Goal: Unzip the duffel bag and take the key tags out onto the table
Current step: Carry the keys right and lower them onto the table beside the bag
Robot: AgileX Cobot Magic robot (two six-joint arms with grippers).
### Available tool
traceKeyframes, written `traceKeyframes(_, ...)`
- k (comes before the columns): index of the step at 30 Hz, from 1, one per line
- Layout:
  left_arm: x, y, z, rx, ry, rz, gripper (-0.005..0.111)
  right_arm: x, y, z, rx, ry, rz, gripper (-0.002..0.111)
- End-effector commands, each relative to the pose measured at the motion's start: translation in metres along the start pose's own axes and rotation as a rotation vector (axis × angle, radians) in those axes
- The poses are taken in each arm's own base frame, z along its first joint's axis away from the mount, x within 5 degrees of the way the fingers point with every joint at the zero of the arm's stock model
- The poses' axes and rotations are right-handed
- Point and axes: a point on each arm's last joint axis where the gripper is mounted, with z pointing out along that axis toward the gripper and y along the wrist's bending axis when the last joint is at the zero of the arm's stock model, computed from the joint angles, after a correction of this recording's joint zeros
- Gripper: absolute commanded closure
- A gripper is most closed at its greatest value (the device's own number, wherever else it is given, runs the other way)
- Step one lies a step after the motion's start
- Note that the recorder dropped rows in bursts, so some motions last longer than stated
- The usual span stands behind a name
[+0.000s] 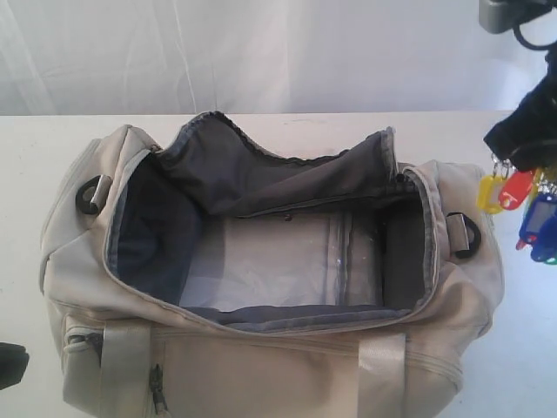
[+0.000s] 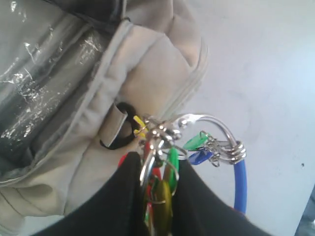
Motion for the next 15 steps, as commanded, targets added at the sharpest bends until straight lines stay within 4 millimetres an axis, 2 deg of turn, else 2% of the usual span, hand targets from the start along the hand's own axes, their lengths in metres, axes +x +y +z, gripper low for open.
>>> traceKeyframes(1, 0.001, -0.002, 0.001, 0.021, -0.002, -0.013, 0.107, 0.016, -0.011, 0.02, 0.024, 0.038, 0.083, 0.108)
traceKeyframes(8, 0.001, -0.002, 0.001, 0.022, -0.001, -0.013, 0.107, 0.055, -0.023, 0.069, 0.048, 0.1, 0.221, 0.108)
traceKeyframes(15, 0.001, -0.002, 0.001, 0.026, -0.002, -0.015, 0.107, 0.079, -0.017, 0.112, 0.02, 0.202, 0.256, 0.108)
